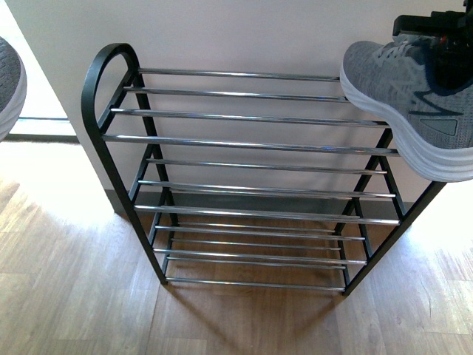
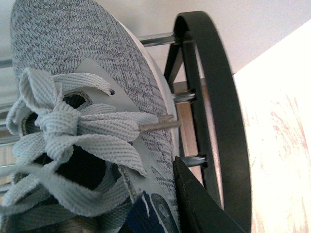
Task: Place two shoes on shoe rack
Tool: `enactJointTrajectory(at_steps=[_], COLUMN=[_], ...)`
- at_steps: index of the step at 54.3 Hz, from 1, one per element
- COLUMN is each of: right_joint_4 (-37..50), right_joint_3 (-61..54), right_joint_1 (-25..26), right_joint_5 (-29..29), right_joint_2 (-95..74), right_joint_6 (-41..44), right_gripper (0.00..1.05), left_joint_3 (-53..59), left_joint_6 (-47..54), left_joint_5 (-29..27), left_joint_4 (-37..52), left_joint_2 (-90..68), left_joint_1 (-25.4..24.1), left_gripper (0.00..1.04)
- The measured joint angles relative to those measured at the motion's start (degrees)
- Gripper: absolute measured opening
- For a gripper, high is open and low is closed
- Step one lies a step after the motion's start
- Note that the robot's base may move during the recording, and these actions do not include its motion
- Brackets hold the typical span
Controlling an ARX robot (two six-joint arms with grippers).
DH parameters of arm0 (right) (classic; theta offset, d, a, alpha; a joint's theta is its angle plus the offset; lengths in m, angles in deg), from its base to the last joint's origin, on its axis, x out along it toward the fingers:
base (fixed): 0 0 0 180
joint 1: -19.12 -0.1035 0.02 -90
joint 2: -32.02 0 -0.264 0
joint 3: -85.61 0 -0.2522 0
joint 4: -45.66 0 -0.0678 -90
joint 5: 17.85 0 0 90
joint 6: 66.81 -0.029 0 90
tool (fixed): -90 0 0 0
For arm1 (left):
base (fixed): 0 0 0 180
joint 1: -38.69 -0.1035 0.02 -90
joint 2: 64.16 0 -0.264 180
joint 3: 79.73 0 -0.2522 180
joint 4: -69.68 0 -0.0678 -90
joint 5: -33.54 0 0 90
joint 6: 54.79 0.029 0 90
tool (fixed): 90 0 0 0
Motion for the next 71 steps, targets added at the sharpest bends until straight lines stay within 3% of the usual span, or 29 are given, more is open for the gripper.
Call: enactJointTrajectory(at_steps=[26,34,41,56,71], right_joint_4=[1.0,0.4,-8.3,-16.2,-17.1], right_joint_3=[3.5,3.8,4.5,3.7,-0.9], right_joint_1=[1.6,1.8,2.1,3.8,8.9], right_joint_5=[0.7,-1.6,-9.7,-16.3,-24.5], right_joint_2=[-3.0,-2.8,-0.8,8.0,18.7], right_joint_6=[-2.5,0.6,8.4,26.0,37.6], right_gripper=[0.01,0.28,0.54,0.94,0.96], left_joint_3=[0.0,0.0,0.0,0.0,0.0], left_joint_6=[0.0,0.0,0.0,0.0,0.0], left_joint_5=[0.0,0.0,0.0,0.0,0.0], left_joint_4=[0.0,0.0,0.0,0.0,0.0], left_joint_2=[0.0,0.0,0.0,0.0,0.0], left_joint_1=[0.0,0.0,0.0,0.0,0.0], left_gripper=[0.02,0.02,0.02,0.02,0.02])
